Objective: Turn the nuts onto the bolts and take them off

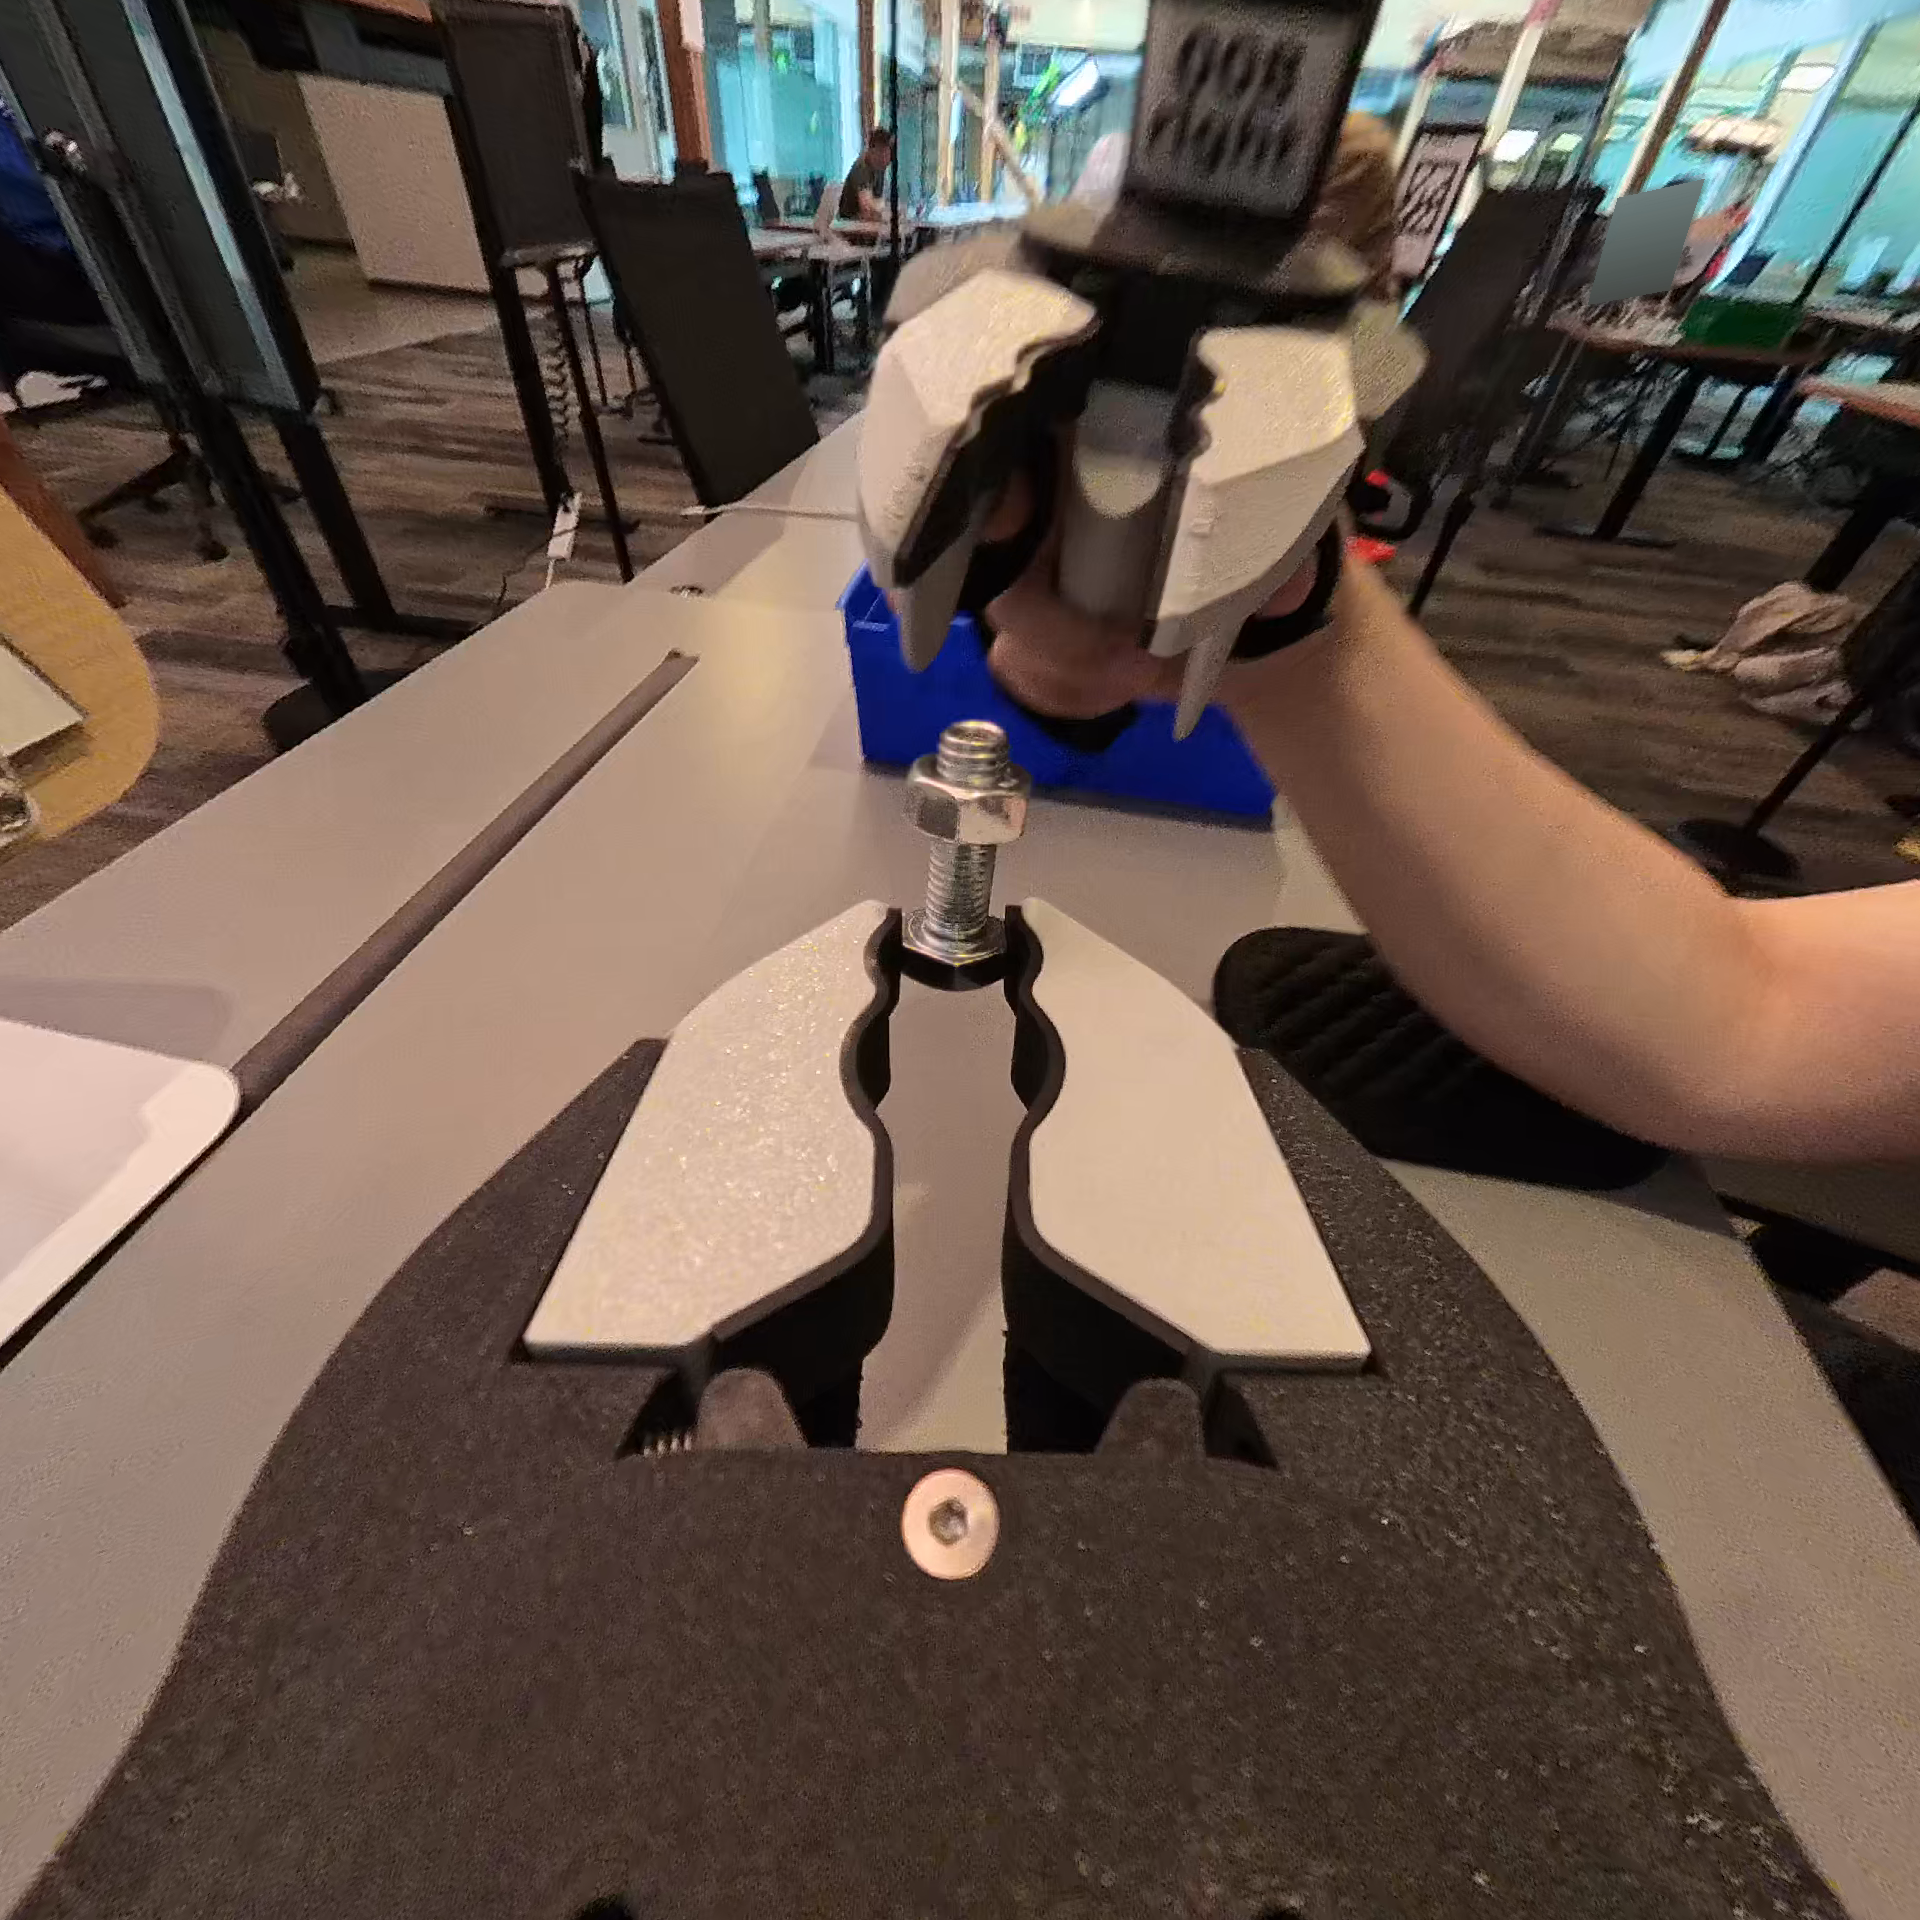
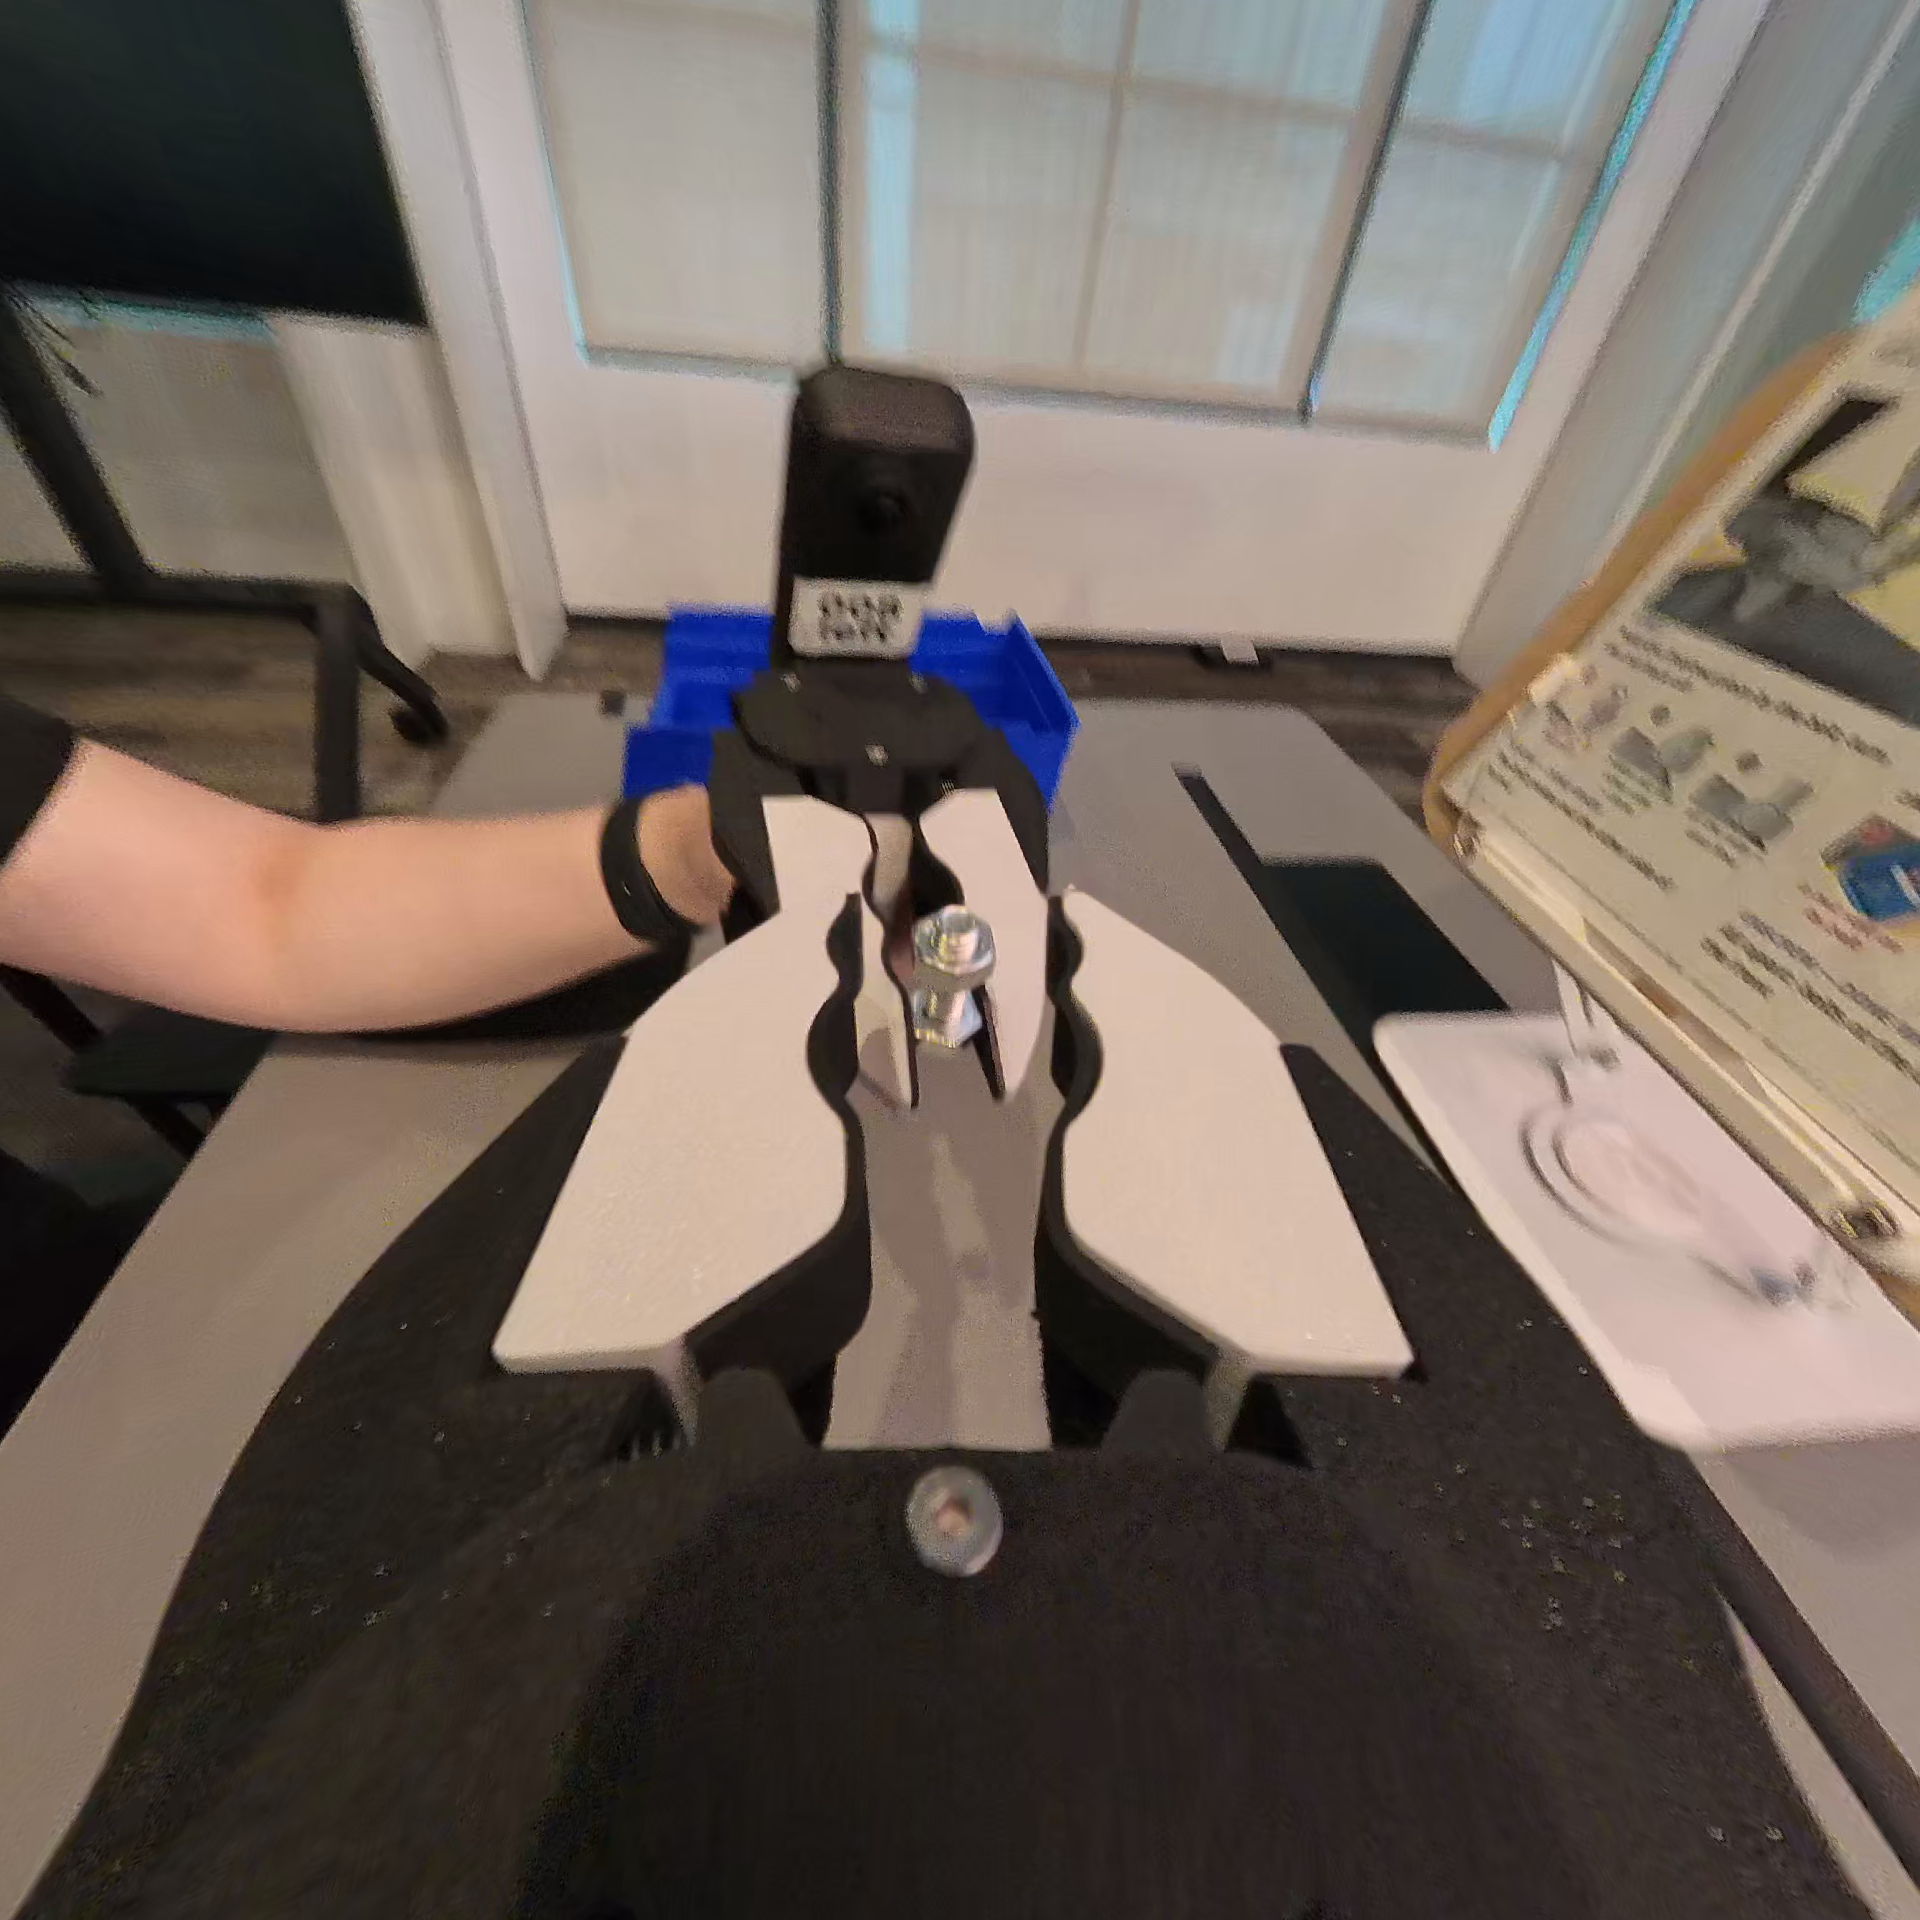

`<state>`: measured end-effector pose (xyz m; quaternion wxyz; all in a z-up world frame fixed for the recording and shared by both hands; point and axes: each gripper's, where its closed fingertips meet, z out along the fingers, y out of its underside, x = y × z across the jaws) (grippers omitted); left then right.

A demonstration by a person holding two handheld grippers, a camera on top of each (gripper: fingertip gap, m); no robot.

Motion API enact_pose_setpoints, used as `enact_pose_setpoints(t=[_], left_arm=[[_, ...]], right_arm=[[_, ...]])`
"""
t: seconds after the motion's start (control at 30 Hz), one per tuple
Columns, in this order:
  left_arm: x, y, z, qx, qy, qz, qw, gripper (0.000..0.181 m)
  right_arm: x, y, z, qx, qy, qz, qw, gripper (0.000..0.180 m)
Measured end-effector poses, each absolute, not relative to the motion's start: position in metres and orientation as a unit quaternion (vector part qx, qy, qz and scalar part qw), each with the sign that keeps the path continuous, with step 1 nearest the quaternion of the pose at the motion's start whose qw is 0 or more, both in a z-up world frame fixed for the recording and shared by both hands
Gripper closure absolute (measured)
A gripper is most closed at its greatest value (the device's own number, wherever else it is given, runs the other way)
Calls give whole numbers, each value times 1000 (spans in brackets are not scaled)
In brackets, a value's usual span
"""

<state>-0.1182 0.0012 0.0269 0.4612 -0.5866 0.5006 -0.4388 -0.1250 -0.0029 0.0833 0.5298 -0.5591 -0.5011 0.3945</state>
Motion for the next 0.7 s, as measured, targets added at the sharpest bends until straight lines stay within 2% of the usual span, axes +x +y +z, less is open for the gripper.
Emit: enact_pose_setpoints(t=[0.13,0.2,0.3,0.43,0.57,0.7], left_arm=[[-123,16,11,-615,499,-402,460,162],[-124,25,9,-626,483,-393,470,162],[-127,40,5,-647,458,-370,484,162],[-129,52,-4,-673,445,-331,489,162],[-128,55,-13,-684,447,-319,480,162],[-124,51,-14,-680,450,-331,474,162]], right_arm=[[-104,14,55,-706,-468,272,457,151],[-107,20,52,-763,-410,269,420,150],[-123,24,53,-806,-369,283,366,153],[-119,41,45,-876,-350,180,281,152],[-128,37,33,-903,-369,149,164,142],[-130,42,26,-908,-385,101,128,144]])
